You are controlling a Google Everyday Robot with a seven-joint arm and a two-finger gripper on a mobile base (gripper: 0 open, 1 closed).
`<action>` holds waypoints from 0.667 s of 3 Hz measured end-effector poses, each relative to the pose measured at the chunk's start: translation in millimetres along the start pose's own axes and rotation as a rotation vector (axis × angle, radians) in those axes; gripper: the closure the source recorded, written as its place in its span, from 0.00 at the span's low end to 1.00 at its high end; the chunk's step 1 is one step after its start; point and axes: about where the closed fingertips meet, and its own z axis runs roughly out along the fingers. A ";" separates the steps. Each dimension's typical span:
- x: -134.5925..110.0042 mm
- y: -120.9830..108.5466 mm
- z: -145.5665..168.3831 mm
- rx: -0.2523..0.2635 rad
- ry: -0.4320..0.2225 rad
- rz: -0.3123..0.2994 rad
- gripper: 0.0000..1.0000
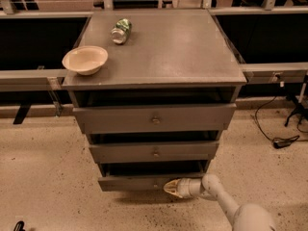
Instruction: Close bottom drawer
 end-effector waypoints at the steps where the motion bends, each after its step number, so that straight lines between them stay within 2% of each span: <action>1: 0.9 -2.1 -0.6 0.003 0.002 0.000 0.92; 2: 0.9 -2.0 -0.5 0.003 0.002 0.000 0.69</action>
Offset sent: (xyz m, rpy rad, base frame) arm 0.0020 -0.0013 0.0001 -0.0016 -0.0020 -0.0029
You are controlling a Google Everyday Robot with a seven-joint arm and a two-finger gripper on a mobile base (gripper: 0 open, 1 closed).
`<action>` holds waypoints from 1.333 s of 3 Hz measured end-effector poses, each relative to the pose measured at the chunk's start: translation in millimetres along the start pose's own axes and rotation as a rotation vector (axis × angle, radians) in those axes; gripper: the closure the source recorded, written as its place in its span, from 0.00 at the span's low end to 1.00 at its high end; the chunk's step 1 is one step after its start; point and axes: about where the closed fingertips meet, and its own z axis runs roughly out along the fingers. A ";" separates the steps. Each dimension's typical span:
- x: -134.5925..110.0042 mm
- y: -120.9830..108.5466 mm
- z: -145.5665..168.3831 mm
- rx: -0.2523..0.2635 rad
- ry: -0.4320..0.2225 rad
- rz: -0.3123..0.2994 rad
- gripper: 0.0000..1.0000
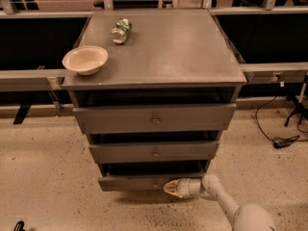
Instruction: Close bottom drawer
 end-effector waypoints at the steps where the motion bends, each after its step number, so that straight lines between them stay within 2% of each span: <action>1: 0.0 0.0 0.0 0.000 0.000 0.000 0.46; 2: 0.0 0.1 0.1 0.000 0.000 0.000 0.21; 3: -0.1 0.1 0.2 0.000 0.000 0.000 0.00; 4: -0.1 0.1 0.2 0.000 0.000 0.000 0.00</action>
Offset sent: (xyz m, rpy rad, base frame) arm 0.0000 0.0000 0.0000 0.0000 0.0000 0.0000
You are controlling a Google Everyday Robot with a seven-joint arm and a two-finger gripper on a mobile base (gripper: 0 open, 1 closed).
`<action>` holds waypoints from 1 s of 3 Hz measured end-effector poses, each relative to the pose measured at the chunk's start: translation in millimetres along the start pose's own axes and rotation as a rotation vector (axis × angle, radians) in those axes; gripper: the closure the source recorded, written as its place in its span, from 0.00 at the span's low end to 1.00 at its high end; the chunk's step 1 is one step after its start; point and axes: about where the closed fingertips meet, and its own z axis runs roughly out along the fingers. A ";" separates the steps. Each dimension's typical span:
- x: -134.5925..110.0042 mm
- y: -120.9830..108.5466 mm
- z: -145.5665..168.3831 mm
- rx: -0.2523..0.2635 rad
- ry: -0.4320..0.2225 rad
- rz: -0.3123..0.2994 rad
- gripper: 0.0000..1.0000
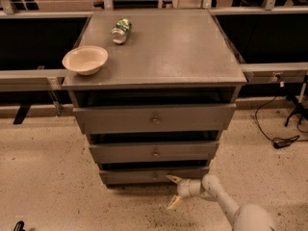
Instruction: Close bottom drawer
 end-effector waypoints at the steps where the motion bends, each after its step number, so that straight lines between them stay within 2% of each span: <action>1: -8.2 12.9 -0.2 -0.025 -0.035 0.008 0.00; 2: -17.9 27.8 -13.9 -0.033 -0.055 -0.001 0.00; 3: -16.2 39.5 -46.2 -0.018 0.027 0.000 0.00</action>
Offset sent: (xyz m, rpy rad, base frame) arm -0.0772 0.0024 0.0354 0.0763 0.0133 0.0741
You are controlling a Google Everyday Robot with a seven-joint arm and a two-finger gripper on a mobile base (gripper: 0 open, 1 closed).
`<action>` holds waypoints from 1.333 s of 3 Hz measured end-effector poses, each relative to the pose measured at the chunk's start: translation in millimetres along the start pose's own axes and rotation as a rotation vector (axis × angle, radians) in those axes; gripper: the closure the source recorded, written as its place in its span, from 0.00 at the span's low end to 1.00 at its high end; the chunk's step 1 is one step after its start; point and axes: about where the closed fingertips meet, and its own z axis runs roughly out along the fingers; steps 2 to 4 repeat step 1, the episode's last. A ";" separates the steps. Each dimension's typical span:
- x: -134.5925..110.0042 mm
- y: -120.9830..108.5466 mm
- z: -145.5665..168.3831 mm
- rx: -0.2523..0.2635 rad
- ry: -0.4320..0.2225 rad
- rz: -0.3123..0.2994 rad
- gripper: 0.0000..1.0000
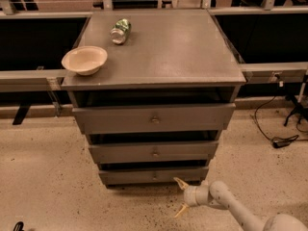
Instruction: Close bottom drawer
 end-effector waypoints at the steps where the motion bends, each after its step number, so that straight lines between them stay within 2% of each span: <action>1: -11.3 15.2 18.1 0.004 0.010 0.008 0.00; 4: -11.3 15.2 18.1 0.004 0.010 0.008 0.00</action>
Offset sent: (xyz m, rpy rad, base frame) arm 0.0000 0.0000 0.0000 0.0000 0.0000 0.0000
